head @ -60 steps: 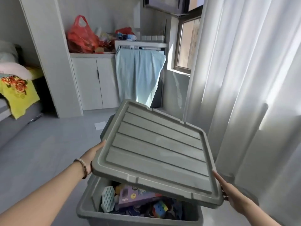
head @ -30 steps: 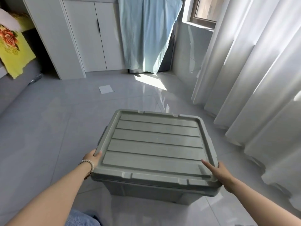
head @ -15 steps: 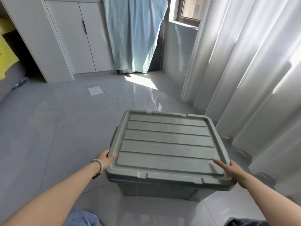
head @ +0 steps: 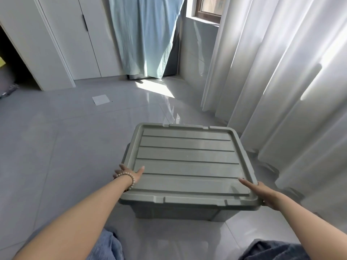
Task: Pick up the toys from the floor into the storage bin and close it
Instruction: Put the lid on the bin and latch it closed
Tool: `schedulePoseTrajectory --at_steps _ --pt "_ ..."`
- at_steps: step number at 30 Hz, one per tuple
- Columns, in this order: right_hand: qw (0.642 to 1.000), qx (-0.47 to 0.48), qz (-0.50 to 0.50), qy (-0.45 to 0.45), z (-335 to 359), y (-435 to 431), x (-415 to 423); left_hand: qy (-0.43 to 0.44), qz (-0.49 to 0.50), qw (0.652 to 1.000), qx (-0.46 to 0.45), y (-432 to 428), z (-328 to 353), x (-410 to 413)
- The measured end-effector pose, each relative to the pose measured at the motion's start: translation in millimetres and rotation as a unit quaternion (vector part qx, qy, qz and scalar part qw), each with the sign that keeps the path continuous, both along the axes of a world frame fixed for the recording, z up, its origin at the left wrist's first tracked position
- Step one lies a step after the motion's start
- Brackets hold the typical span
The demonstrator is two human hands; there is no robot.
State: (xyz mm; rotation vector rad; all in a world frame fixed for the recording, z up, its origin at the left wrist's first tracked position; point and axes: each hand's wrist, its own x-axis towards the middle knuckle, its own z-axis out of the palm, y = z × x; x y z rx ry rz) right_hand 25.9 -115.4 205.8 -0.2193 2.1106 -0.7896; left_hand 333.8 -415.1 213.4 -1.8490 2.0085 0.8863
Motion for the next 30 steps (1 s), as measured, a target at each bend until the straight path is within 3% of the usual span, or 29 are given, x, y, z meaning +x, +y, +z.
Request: schedulePoseTrajectory --at_steps 3,7,13,19,23,26,30 --pt "0.999 -0.024 -0.036 -0.013 3.6 -4.8 -5.9 0.039 -0.075 0.993 -0.076 13.5 -1.4 -30.8" --pt "0.997 -0.041 -0.068 -0.006 2.2 -12.9 -14.7 0.122 -0.215 0.963 -0.107 39.5 -8.8 -84.3" --pt "0.981 -0.132 -0.140 -0.038 -30.7 -9.7 -48.0 0.108 -0.340 0.913 -0.197 56.1 -29.5 -135.9" --pt "0.951 -0.206 -0.130 -0.193 -47.2 -8.7 -54.6 0.081 -0.341 0.907 -0.235 69.1 -51.7 -167.1" --pt "0.940 -0.208 -0.151 -0.225 -52.1 -14.0 -56.6 0.102 -0.298 0.913 -0.260 76.4 -62.7 -171.9" --pt "0.959 -0.172 -0.169 -0.150 -52.5 -19.1 -62.3 0.125 -0.287 0.910 -0.273 77.1 -66.2 -171.7" --pt "0.964 -0.139 -0.191 0.123 -47.8 -32.0 -57.6 0.127 -0.290 0.907 -0.279 78.2 -66.3 -171.9"
